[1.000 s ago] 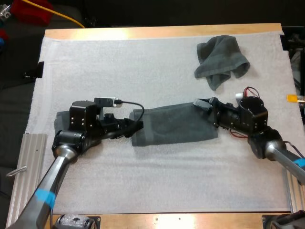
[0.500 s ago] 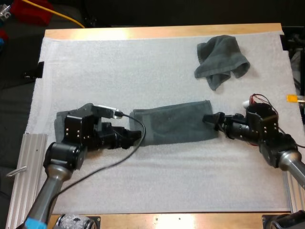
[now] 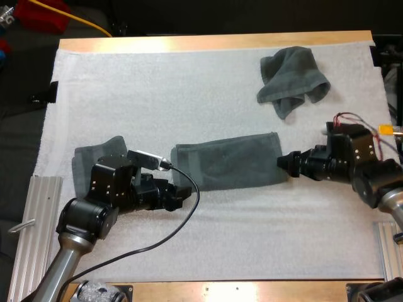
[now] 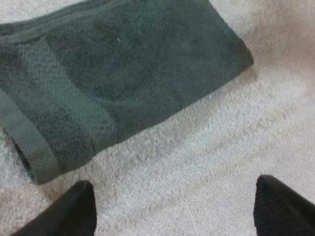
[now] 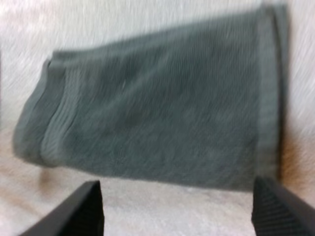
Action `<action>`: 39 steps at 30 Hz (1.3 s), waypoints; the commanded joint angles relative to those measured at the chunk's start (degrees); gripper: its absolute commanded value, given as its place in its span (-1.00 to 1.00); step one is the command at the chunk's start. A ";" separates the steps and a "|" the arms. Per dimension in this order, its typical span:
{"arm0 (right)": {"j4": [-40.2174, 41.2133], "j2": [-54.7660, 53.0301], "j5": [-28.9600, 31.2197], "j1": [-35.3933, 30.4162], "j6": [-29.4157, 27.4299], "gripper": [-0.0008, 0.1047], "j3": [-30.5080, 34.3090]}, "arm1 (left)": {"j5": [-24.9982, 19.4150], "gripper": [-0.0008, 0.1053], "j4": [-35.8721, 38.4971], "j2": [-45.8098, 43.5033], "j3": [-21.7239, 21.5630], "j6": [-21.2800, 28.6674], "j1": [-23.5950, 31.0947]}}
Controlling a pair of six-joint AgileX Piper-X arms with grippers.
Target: Pick towel from pile, fold and stack
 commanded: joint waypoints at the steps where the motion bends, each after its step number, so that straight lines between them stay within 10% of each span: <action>1: 2.30 -0.49 0.40 -0.55 -2.15 0.19 -1.20 | 0.60 0.24 0.14 -0.44 -0.36 -0.68 -0.22; 16: 3.74 4.84 -14.95 -15.81 -6.19 0.19 -2.28 | 6.27 0.24 -2.59 -0.44 -0.36 -2.70 -0.22; 39: -3.99 29.96 -20.43 -15.95 -11.43 0.19 -8.01 | 8.02 0.24 -2.64 -0.44 -0.36 -3.15 -0.22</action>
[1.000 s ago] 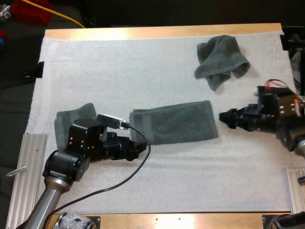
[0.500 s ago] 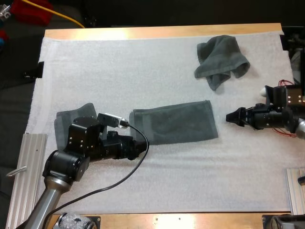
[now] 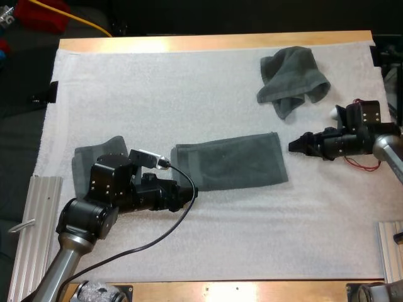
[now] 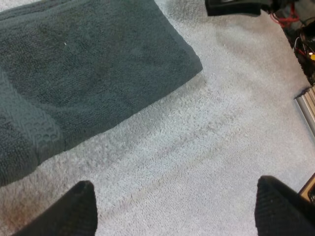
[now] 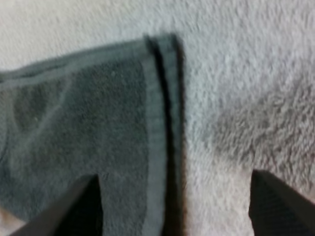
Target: Pick towel from pile, fold and stack
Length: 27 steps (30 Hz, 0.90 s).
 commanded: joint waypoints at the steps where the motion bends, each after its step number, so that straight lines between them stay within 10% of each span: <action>1: 0.24 0.58 -2.04 0.60 -0.30 0.19 -0.26 | 0.34 0.24 -0.46 -0.44 -0.36 -0.34 -0.22; 27: -4.10 5.43 -1.06 11.71 11.42 0.19 -0.26 | 1.93 0.24 -0.46 -0.44 -0.36 -0.34 -0.22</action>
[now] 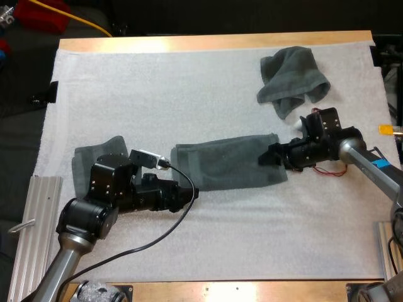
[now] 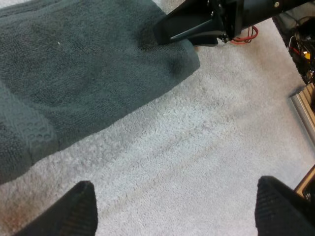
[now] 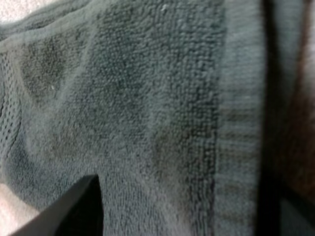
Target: Pick towel from pile, fold and stack
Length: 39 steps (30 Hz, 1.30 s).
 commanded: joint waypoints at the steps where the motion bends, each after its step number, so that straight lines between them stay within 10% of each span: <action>1: 0.84 0.79 -0.50 0.32 0.33 0.19 -0.14 | 1.05 0.24 -0.46 -0.44 -0.36 -0.34 -0.22; 3: 0.86 0.79 -0.50 0.31 1.10 0.19 -0.14 | 1.37 0.24 -0.46 -0.44 -0.36 -0.34 -0.22; 4: 1.03 0.79 -0.45 0.31 4.59 -0.58 -0.14 | 3.53 0.24 -0.46 -0.44 -0.36 -0.34 -0.22; 8: 1.65 0.79 -0.46 0.31 4.94 -0.96 -0.14 | 4.03 0.24 -0.31 -0.44 -0.36 -0.34 -0.22; 18: 7.95 -2.15 5.66 0.31 4.53 -0.95 -0.14 | 4.45 0.24 -0.24 -0.44 -0.36 -0.34 -0.22; 39: 27.41 -14.99 43.33 0.31 -3.20 -0.95 -0.14 | 7.82 0.24 -0.24 -0.44 -0.36 -0.18 -0.22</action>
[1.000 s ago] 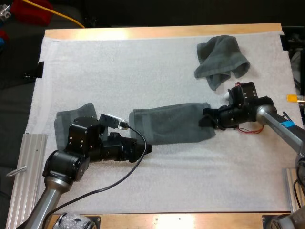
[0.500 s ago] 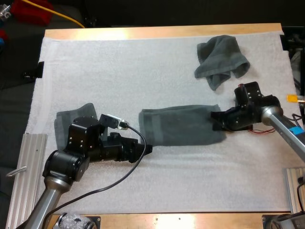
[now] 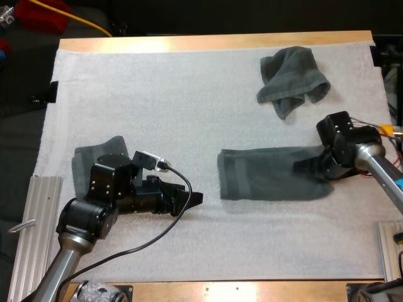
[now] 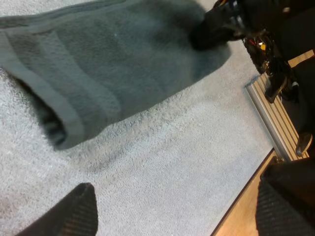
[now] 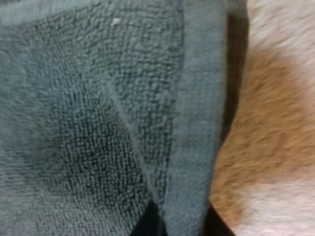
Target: Pick towel from pile, fold and stack
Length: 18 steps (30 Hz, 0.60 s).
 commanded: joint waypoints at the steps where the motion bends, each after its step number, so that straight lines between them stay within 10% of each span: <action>1: 1.01 -1.02 1.24 0.02 -0.42 -0.95 -0.14 | 0.70 0.24 -0.24 -0.44 -0.36 -0.18 -0.22; 18: -8.78 -3.43 -10.91 10.56 7.41 -0.95 -0.14 | -2.77 0.24 -0.24 -0.44 -0.36 -0.18 -0.22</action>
